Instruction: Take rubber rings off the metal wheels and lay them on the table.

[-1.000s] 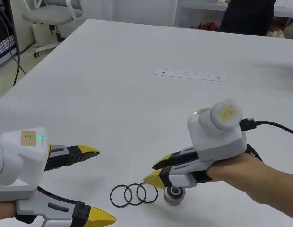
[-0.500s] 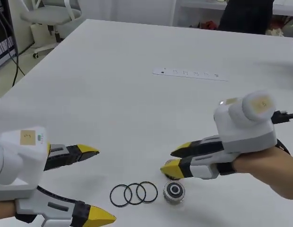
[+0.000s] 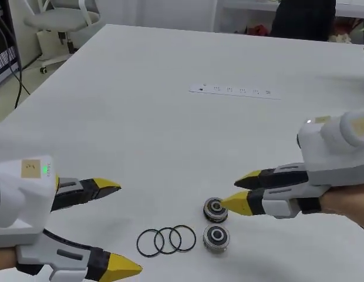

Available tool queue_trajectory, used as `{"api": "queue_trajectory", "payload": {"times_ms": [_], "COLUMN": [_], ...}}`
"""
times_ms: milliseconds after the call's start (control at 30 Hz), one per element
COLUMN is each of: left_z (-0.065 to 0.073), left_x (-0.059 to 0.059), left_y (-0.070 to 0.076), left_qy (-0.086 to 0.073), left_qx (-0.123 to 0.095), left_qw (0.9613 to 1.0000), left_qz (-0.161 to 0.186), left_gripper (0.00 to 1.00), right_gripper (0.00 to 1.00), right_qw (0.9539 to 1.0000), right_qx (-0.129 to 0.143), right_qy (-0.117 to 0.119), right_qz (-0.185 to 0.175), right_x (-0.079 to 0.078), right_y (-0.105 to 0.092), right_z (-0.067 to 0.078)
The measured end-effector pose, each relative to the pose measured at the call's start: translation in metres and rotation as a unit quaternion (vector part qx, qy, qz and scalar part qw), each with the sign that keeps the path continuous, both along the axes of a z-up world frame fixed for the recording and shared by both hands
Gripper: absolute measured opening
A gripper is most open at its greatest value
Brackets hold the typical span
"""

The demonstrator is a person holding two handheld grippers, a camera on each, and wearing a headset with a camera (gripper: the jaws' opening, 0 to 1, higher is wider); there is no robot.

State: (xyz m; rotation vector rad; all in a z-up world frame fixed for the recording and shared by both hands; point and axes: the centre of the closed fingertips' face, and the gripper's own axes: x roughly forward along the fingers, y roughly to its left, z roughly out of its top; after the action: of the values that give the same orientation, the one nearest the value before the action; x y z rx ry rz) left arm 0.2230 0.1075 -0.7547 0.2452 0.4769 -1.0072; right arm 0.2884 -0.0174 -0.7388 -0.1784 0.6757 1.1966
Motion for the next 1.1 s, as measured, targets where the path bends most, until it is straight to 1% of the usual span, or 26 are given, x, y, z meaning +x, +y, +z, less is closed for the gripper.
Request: {"api": "queue_trajectory", "payload": {"times_ms": [167, 467, 533, 633, 733, 833, 1000, 1100], "left_z": [0.002, 0.013, 0.017, 0.025, 0.032, 0.045, 0.057, 0.062], "left_x": [0.001, 0.005, 0.005, 0.007, 0.008, 0.009, 0.013, 0.016], "left_y": [0.0, 0.0, 0.0, -0.001, -0.003, -0.008, -0.014, -0.018], "left_qy": [0.0, -0.003, -0.007, -0.009, -0.012, -0.018, -0.031, -0.029], "left_qx": [-0.001, -0.004, -0.004, -0.007, -0.01, -0.019, -0.013, -0.015], "left_qw": [1.0, 1.0, 0.9999, 0.9999, 0.9997, 0.9993, 0.9987, 0.9986], "left_qz": [0.0, -0.005, -0.007, -0.011, -0.017, -0.025, -0.039, -0.042], "left_gripper": [0.84, 0.84, 0.84, 0.85, 0.85, 0.86, 0.86, 0.86], "right_gripper": [0.34, 0.35, 0.35, 0.35, 0.35, 0.35, 0.35, 0.35], "right_qw": [0.9998, 0.9994, 0.9992, 0.9988, 0.9983, 0.9977, 0.9969, 0.9964], "right_qx": [0.008, 0.006, 0.01, 0.007, 0.01, 0.016, 0.019, 0.02], "right_qy": [-0.004, -0.015, -0.012, -0.008, -0.003, 0.0, 0.007, 0.009], "right_qz": [-0.015, -0.031, -0.037, -0.048, -0.058, -0.066, -0.076, -0.082], "right_x": [0.004, 0.007, 0.007, 0.008, 0.008, 0.006, 0.004, 0.002], "right_y": [-0.011, -0.029, -0.033, -0.039, -0.044, -0.047, -0.051, -0.055], "right_z": [0.006, 0.005, 0.003, -0.002, -0.005, -0.007, -0.013, -0.015]}}
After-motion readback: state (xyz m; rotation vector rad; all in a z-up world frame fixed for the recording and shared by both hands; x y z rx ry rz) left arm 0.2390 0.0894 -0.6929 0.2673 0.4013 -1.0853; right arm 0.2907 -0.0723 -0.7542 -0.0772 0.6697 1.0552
